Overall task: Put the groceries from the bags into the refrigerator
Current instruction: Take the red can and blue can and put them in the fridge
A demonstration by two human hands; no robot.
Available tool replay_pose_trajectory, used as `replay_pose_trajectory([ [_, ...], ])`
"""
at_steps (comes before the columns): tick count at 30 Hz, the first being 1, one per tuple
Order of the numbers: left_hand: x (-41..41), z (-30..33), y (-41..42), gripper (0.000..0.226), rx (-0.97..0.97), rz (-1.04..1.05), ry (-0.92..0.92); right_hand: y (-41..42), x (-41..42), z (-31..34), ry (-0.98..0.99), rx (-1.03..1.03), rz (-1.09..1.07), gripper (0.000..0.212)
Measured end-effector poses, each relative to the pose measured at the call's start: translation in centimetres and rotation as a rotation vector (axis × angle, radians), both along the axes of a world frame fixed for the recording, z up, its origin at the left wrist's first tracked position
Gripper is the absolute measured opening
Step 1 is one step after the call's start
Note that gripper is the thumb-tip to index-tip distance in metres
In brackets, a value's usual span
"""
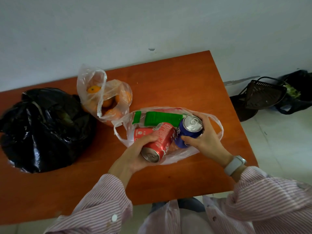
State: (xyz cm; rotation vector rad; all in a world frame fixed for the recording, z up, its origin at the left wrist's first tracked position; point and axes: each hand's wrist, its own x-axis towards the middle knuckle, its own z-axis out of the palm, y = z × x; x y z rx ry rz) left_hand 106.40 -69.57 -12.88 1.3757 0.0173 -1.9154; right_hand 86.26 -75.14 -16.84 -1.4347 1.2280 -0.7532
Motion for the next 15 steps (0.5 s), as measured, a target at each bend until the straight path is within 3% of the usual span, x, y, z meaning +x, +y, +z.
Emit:
replay_pose_trajectory([
  [2, -0.1, 0.5, -0.1, 0.063, -0.061, -0.129, -0.105, 0.6, -0.1, 0.3, -0.003, -0.007, -0.002, 0.075],
  [5, -0.5, 1.1, -0.1, 0.072, -0.295, -0.445, -0.611, 1.7, -0.6, 1.3, -0.017, -0.02, -0.043, 0.074],
  [7, -0.6, 1.6, -0.2, 0.07, -0.506, -0.527, -0.94, 2.7, -1.0, 1.7, -0.019, -0.041, -0.086, 0.073],
  [9, -0.8, 2.3, -0.2, 0.066, -0.695, -0.544, -1.124, 4.0, -1.2, 2.2, -0.019, -0.054, -0.159, 0.075],
  [11, -1.0, 2.8, -0.2, 0.065, -0.824, -0.533, -1.156, 5.7, -1.4, 2.7, -0.019, -0.062, -0.26, 0.078],
  [15, -2.6, 3.7, 1.3, 0.071, -0.937, -0.551, -0.943, 10.7, -1.8, 3.8, 0.003, -0.081, -0.49, 0.069],
])
